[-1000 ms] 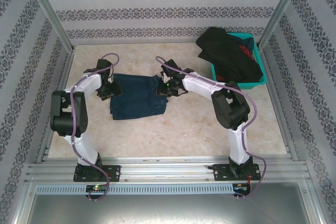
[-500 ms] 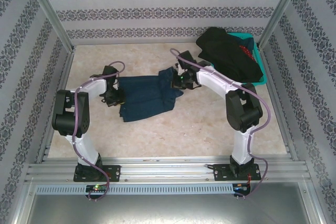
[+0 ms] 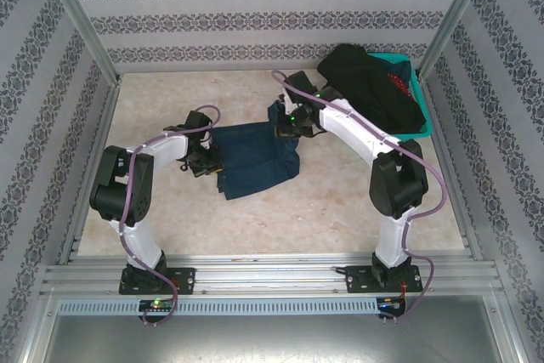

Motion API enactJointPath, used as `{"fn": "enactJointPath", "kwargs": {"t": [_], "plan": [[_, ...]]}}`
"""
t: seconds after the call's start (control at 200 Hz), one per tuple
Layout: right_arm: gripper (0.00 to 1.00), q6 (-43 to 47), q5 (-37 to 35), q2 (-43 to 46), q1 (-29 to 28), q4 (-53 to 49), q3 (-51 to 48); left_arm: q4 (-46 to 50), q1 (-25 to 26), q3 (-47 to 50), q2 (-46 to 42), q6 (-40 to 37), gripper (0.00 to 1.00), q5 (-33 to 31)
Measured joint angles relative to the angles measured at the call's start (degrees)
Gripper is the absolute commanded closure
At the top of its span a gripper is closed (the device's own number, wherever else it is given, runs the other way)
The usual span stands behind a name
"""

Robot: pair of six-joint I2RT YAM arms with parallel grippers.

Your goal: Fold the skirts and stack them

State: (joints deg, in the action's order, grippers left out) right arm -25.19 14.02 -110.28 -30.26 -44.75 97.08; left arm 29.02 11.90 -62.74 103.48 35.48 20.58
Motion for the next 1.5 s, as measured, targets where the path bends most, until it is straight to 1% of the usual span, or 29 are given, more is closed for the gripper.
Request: {"fn": "enactJointPath", "kwargs": {"t": [0.245,0.375,0.405,0.445,0.535,0.649,0.779,0.854,0.904,1.079,1.149,1.219,1.279,1.399,1.504], "plan": [[0.96,-5.4,4.9,-3.1,-5.0,2.5,4.1,-0.6,0.0,0.3,0.0,0.2,0.95,0.4],[0.95,-8.2,5.2,-6.3,-6.7,4.6,4.1,-1.0,0.0,0.3,0.0,0.2,0.94,0.5],[0.95,-8.6,4.9,-7.1,-7.0,4.7,4.1,-1.0,0.0,0.4,0.0,0.2,0.91,0.6],[0.95,-9.1,4.4,-8.1,-7.1,4.7,4.1,-1.0,0.0,0.4,0.0,0.2,0.84,0.6],[0.93,-9.4,3.3,-9.7,-7.4,4.7,4.1,-1.0,0.0,0.4,0.0,0.0,0.72,0.7],[0.85,-9.4,1.8,-10.3,-7.5,4.1,4.1,-0.7,0.0,0.4,-0.5,-0.4,0.70,0.4],[0.72,-9.9,1.7,-10.3,-8.1,4.4,4.1,-0.4,-0.1,0.4,-3.0,-0.2,0.69,-0.1],[0.65,-10.7,2.6,-10.3,-8.7,5.1,4.0,-0.4,-0.4,0.4,-4.9,0.2,0.63,-0.4],[0.62,-10.8,3.7,-10.3,-9.1,6.0,4.0,-0.5,-0.8,0.5,-6.1,0.9,0.59,-0.7],[0.55,-12.7,10.1,-8.5,-10.4,14.0,1.2,-1.0,-2.7,3.0,-11.6,2.8,0.56,-2.8],[0.51,-13.2,11.1,-6.6,-10.5,16.7,-0.8,-1.0,-3.5,4.0,-13.9,3.4,0.54,-4.1],[0.47,-13.4,10.9,-4.0,-10.2,19.6,-3.2,-1.0,-3.8,4.3,-15.5,3.7,0.55,-4.7],[0.48,-13.0,10.6,-1.6,-9.6,21.8,-5.4,-1.2,-3.9,4.2,-16.3,3.8,0.56,-4.5],[0.61,-12.0,9.2,0.4,-6.6,23.5,-6.6,-2.5,-3.6,4.3,-16.5,4.4,0.58,-1.1],[0.69,-10.9,8.3,-0.8,-3.1,23.5,-6.5,-5.0,-1.9,4.3,-16.5,5.2,0.59,1.7]]}}
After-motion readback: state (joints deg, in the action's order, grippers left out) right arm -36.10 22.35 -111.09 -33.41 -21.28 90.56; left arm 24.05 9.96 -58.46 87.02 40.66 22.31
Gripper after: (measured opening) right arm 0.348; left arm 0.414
